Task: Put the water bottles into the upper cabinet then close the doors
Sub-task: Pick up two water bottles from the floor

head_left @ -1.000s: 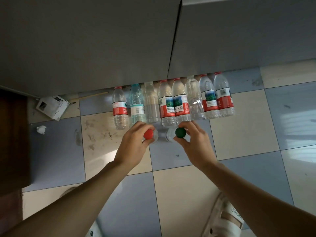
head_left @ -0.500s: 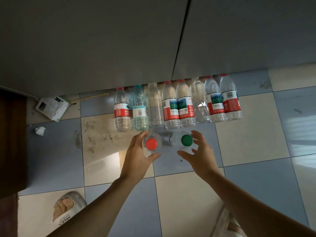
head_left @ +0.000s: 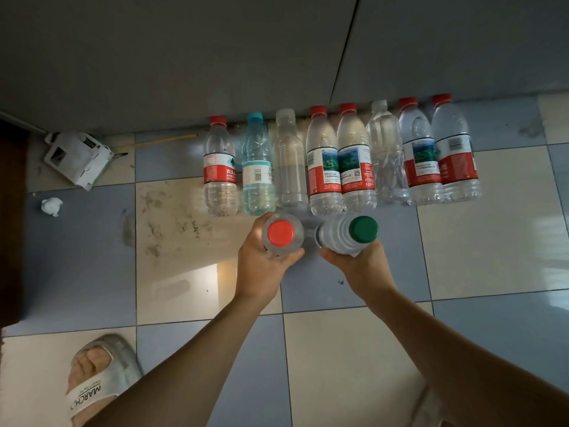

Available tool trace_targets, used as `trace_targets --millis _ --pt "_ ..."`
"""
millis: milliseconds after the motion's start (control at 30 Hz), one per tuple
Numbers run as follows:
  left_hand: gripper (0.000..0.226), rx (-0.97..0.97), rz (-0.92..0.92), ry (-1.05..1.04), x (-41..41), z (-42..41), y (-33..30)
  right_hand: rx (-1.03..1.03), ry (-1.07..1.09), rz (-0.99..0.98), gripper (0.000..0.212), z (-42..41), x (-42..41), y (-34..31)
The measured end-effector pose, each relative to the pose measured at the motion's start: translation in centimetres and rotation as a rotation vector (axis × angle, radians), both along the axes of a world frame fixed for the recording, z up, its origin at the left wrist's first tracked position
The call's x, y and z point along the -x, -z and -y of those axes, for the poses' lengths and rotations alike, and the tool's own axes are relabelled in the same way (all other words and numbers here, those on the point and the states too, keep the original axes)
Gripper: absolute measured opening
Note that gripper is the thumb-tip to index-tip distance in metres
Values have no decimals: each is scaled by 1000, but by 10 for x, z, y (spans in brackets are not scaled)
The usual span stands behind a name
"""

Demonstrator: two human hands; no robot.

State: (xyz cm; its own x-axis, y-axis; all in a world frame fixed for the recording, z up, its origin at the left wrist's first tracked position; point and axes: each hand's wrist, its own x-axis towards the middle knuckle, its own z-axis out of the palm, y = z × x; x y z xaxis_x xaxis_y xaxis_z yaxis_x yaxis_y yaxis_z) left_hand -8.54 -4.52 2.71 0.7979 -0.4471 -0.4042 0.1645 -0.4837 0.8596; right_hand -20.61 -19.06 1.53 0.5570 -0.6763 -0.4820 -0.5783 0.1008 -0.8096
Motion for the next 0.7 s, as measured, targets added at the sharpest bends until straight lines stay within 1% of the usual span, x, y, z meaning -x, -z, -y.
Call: trace_targets --millis 167,300,367,533,700 --pt "68 -39 -39 20 -2 3 -26 -15 -11 0 61 -1 2 -25" --pt "69 -38 -75 56 -10 9 -76 -35 -20 28 59 8 2 -77" --pt "69 -36 -79 75 -18 15 -108 -9 -53 35 59 16 -2 -110" --pt "68 14 -48 128 -46 35 -215 22 -104 74 64 44 -23 -219" --pt "54 79 13 169 -72 45 -356 61 -139 123 61 61 -42 -358"
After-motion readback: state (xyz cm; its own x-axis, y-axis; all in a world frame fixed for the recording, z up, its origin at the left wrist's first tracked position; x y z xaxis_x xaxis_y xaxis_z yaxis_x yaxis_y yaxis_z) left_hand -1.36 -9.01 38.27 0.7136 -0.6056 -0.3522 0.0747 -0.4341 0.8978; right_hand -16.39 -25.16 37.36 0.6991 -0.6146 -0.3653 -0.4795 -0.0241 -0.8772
